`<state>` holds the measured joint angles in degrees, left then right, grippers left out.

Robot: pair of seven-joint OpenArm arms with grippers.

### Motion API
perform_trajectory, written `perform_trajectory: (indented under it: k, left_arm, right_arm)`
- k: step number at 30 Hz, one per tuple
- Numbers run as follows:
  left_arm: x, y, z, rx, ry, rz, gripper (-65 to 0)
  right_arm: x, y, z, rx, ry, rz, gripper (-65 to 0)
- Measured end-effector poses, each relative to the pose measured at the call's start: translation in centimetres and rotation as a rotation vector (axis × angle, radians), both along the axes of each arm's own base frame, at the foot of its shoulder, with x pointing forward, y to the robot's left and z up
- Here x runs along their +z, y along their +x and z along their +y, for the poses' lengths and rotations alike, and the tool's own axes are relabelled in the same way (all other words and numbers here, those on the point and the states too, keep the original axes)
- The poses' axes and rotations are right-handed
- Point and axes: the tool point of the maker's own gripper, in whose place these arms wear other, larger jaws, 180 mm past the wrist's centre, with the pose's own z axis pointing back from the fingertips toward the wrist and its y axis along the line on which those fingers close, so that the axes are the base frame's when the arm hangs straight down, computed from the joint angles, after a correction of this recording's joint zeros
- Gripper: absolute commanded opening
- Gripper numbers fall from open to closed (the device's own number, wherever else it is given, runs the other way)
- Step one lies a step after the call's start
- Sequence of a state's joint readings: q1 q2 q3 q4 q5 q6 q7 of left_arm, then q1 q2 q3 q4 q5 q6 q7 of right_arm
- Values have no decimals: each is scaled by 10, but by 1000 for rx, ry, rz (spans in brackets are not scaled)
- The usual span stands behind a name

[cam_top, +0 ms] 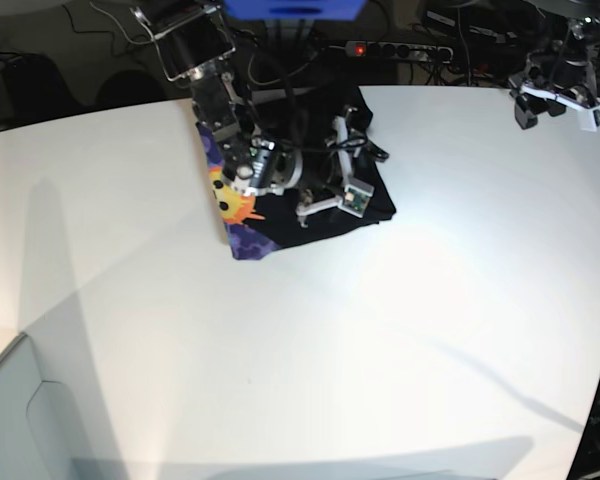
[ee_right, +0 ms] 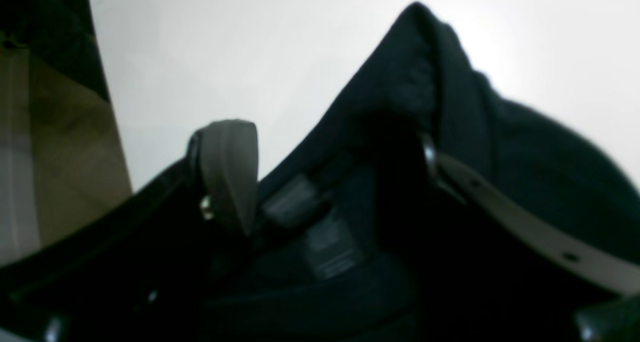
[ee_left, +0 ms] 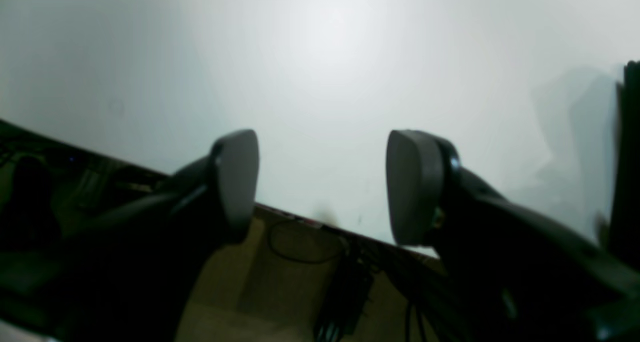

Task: Fold the T-shirt properly
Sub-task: 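Grasp the folded bundle's edge with the right gripper and left gripper, then flip the bundle over with both grippers, exposing the sun print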

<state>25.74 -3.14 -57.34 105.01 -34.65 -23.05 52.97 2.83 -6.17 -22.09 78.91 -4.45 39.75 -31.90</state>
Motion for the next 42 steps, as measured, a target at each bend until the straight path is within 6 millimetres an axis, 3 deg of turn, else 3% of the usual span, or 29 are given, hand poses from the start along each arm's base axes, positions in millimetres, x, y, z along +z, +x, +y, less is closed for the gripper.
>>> perform_trajectory:
  k: [4, 7, 10, 12, 17, 20, 26, 32, 36, 42]
  left_arm:
    - [-1, -1, -1, -1, -3, 2, -262]
    - [4, 7, -9, -8, -55, -53, -262]
    - [13, 14, -20, -16, -134, -133, -262]
    - [17, 18, -27, -26, -171, -164, -260]
    - [6, 32, -66, -124, -260, -159, -199]
    - [-2, 38, -97, -202, -319, -140, -189]
    - [-8, 59, -174, -353, -470, -158, -189]
    - [-15, 61, -215, -397, -569, -150, -188]
    - [-25, 68, -230, -408, -622, -136, -188]
    - [-40, 64, -231, -389, -647, -93, -188]
  right_arm:
    - [7, 2, 0, -2, 6, -22, -267]
    - [28, 3, -5, -16, 33, -87, -266]
    - [43, -6, -15, -22, 45, -138, -259]
    - [47, -14, -22, -23, 38, -151, -218]
    - [66, -27, -32, -31, 59, -202, -150]
    - [71, -22, -64, -71, 6, -252, -150]
    - [66, -12, -124, -182, -95, -273, -150]
    - [48, -17, -164, -283, -168, -219, -150]
    - [43, -25, -167, -293, -173, -193, -150]
    - [39, -30, -168, -294, -177, -178, -150]
